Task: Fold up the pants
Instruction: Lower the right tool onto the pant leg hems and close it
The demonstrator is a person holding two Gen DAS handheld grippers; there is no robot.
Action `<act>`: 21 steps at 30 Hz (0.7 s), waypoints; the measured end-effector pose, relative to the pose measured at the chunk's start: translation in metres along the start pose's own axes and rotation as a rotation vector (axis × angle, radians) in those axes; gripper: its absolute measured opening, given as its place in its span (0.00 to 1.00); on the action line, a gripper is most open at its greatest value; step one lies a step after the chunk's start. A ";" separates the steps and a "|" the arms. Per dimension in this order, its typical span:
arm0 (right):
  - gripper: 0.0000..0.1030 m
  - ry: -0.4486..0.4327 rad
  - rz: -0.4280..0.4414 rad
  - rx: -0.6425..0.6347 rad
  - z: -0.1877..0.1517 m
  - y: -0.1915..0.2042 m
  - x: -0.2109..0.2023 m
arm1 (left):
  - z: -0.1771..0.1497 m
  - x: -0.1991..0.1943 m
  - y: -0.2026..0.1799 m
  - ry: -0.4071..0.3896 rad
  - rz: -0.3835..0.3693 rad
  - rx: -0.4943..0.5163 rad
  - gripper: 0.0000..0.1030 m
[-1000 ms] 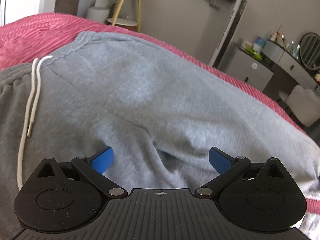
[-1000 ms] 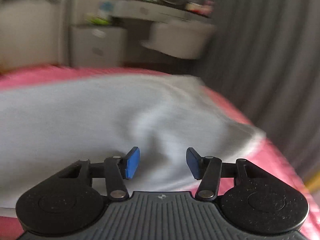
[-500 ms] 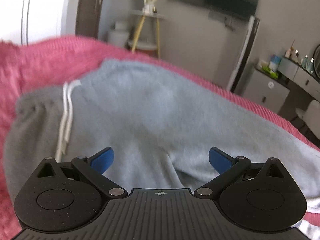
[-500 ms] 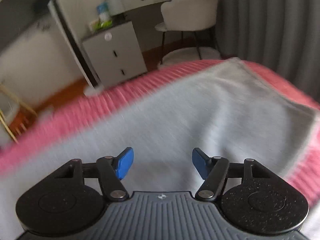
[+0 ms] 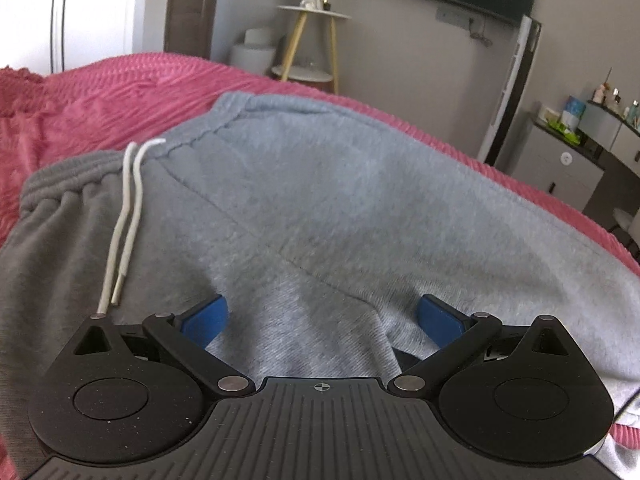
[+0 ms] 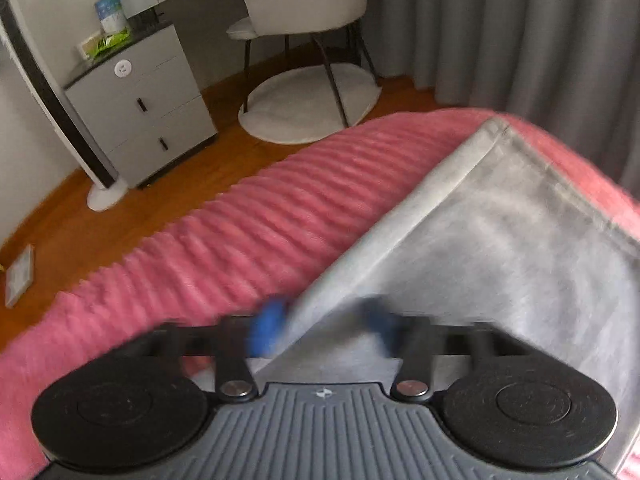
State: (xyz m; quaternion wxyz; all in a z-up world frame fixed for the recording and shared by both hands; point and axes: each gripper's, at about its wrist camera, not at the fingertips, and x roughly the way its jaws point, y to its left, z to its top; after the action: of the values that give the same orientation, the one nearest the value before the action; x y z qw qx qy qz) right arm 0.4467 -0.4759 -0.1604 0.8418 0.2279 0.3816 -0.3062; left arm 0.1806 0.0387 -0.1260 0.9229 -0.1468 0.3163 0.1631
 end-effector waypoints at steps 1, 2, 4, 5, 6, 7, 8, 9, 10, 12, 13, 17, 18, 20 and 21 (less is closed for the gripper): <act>0.11 -0.017 0.044 0.007 -0.003 -0.010 -0.004 | 0.000 -0.001 0.001 -0.002 0.001 -0.004 1.00; 0.07 -0.018 0.093 0.025 -0.005 -0.021 -0.009 | 0.001 -0.002 0.002 -0.005 0.005 -0.009 1.00; 0.04 -0.041 0.195 0.069 -0.015 -0.049 -0.029 | 0.003 -0.008 0.006 -0.025 0.011 -0.025 1.00; 0.04 -0.051 0.239 0.078 -0.023 -0.065 -0.043 | 0.005 -0.010 0.009 -0.037 0.016 -0.036 1.00; 0.04 -0.062 0.279 0.076 -0.034 -0.083 -0.060 | 0.007 -0.013 0.012 -0.045 0.022 -0.048 1.00; 0.04 -0.077 0.312 0.075 -0.045 -0.101 -0.077 | 0.008 -0.016 0.015 -0.054 0.024 -0.059 1.00; 0.04 -0.091 0.346 0.064 -0.062 -0.123 -0.100 | 0.010 -0.020 0.017 -0.066 0.026 -0.070 1.00; 0.04 -0.090 0.358 0.046 -0.078 -0.143 -0.121 | 0.011 -0.024 0.019 -0.075 0.029 -0.077 1.00; 0.04 -0.088 0.372 0.032 -0.099 -0.165 -0.143 | 0.013 -0.027 0.020 -0.081 0.034 -0.077 1.00; 0.04 -0.054 0.391 -0.010 -0.146 -0.205 -0.184 | 0.015 -0.035 0.021 -0.090 0.058 -0.069 1.00; 0.04 -0.025 0.393 -0.028 -0.173 -0.224 -0.200 | 0.016 -0.040 0.022 -0.098 0.056 -0.067 1.00; 0.03 0.158 0.366 -0.101 -0.255 -0.269 -0.219 | 0.019 -0.051 0.030 -0.050 -0.049 -0.126 1.00; 0.01 0.174 0.347 -0.111 -0.267 -0.276 -0.218 | 0.018 -0.053 0.031 -0.037 -0.066 -0.135 1.00; 0.00 0.132 0.339 -0.123 -0.273 -0.285 -0.223 | 0.016 -0.055 0.032 -0.009 -0.066 -0.129 1.00; 0.05 0.103 0.313 -0.130 -0.273 -0.285 -0.229 | 0.014 -0.056 0.032 -0.002 -0.059 -0.116 1.00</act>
State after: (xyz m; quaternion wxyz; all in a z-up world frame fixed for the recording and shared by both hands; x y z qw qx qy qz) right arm -0.0063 -0.4316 -0.1893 0.8714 0.2450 0.4032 -0.1342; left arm 0.1340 0.0615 -0.0855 0.9176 -0.2092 0.3010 0.1539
